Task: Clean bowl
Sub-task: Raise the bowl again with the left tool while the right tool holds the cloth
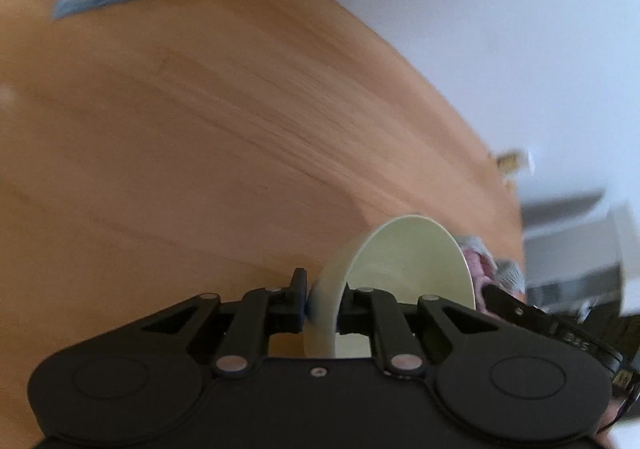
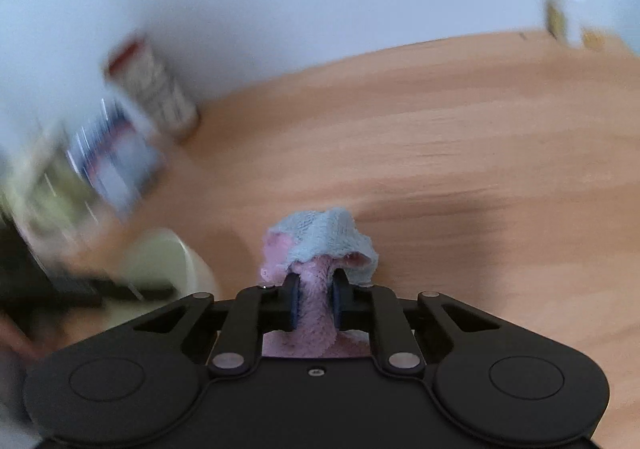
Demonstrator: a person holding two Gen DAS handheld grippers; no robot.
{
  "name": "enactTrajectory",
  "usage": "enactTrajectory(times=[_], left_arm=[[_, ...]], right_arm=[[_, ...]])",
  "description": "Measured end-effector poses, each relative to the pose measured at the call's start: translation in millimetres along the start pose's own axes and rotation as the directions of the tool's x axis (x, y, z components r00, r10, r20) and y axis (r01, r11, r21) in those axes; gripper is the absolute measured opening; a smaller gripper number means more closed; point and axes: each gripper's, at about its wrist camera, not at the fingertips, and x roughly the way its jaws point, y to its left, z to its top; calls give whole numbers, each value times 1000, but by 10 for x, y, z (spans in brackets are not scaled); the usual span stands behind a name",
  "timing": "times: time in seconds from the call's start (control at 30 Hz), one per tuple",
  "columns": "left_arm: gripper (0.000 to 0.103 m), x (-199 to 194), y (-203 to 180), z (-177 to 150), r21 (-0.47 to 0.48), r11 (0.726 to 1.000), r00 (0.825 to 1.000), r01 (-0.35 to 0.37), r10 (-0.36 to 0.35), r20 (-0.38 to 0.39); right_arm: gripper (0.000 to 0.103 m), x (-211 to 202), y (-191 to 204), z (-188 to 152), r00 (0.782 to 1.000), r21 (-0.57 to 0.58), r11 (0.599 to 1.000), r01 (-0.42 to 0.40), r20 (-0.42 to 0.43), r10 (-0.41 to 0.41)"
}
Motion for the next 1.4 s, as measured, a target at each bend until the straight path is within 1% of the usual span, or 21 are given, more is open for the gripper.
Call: enactTrajectory(times=[0.07,0.13,0.2,0.37,0.4,0.5,0.53,0.57,0.6,0.63,0.67,0.73,0.83,0.93,0.97,1.1,1.17,1.27,1.4], left_arm=[[12,-32,-41,-41,-47,999,999,23,-22,33],[12,-67,-100,-58,-67,996,997,58,-54,57],[12,-91,-185,-93,-71,994,994,84,-78,81],[13,-130,-270,-116,-103,990,990,95,-83,117],[13,-134,-276,-119,-109,989,989,95,-82,125],[14,-135,-286,-130,-121,988,987,100,-83,138],[14,-131,-291,-139,-123,988,987,98,-80,141],[15,-138,-287,-149,-124,988,987,94,-76,144],[15,-171,-259,-171,-124,989,987,85,-67,145],[15,-138,-269,-201,-120,990,988,79,-61,142],[15,-105,-294,-204,-109,992,989,67,-52,136],[15,-39,-365,-188,-109,992,989,57,-42,139],[15,-18,-383,-171,-123,991,989,61,-43,143],[17,-42,-397,-176,-142,987,985,72,-48,164],[17,-58,-396,-190,-148,986,985,73,-48,166],[18,-83,-400,-204,-166,983,982,80,-49,180],[17,-95,-401,-191,-178,981,980,81,-45,194],[16,-100,-395,-160,-181,981,978,75,-37,204],[16,-94,-408,-165,-206,975,976,84,-39,215]], right_arm=[[17,-19,-42,40,998,80,995,-54,16,53],[17,-13,-85,95,984,212,961,-177,51,170],[17,29,-77,124,972,280,931,-233,71,222],[17,110,-152,120,954,440,847,-298,109,279],[17,115,-180,118,953,458,836,-302,113,282],[17,157,-305,61,947,554,772,-313,122,296],[17,186,-346,26,949,580,756,-304,117,292],[17,212,-372,-16,953,597,749,-289,103,285],[17,238,-387,-43,956,604,748,-276,93,278],[17,262,-386,-43,959,598,755,-269,89,271],[17,281,-402,-54,960,602,755,-261,84,266],[17,307,-465,-70,962,628,737,-248,69,265],[17,254,-421,28,960,573,776,-263,80,267],[17,229,-450,105,951,560,774,-294,93,294],[17,243,-477,105,952,560,776,-291,89,292],[17,354,-561,-10,967,576,782,-237,60,248],[17,382,-598,-73,972,571,794,-209,34,231],[17,279,-566,-63,970,518,826,-222,34,239],[17,107,-522,-60,957,496,821,-283,89,276]])
